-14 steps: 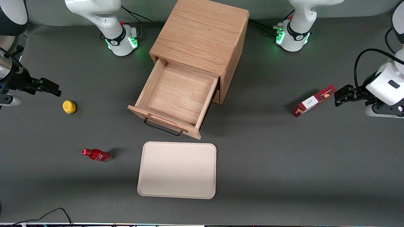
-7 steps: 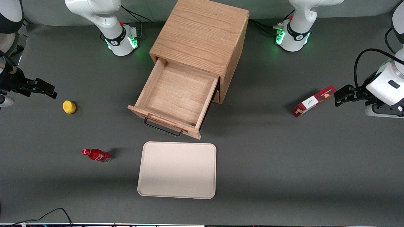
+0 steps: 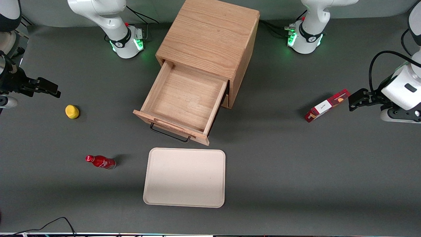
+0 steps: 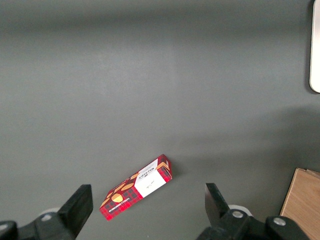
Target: Close top drawer
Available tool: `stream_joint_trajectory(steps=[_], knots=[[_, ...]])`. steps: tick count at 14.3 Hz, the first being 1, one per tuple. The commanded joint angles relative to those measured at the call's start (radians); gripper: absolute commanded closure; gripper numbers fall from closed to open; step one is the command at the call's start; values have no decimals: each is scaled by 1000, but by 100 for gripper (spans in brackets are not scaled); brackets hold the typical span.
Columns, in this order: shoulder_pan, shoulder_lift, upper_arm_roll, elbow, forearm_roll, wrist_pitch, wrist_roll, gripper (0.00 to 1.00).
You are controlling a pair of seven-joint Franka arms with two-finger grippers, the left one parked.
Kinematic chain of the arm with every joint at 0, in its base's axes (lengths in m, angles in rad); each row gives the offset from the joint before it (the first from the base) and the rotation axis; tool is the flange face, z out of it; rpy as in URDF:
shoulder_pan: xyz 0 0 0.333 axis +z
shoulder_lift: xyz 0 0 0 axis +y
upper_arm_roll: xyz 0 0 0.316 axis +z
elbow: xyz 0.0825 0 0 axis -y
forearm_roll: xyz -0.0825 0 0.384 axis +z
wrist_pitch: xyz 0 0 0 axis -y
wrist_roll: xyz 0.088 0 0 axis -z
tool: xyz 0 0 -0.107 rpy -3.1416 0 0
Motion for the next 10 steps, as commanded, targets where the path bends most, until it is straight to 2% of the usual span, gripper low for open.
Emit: stream_joint_trajectory(steps=[1,3,6,8,10], knots=[[9,69,-2,105,46,-18,-202,0],[32,183,33,265,84,-63,-256,0],[50,378,122,558,87,-111,-440,0],[62,472,200,654,86,-102,-439,0],[110,529,228,702,78,-78,-434,0]])
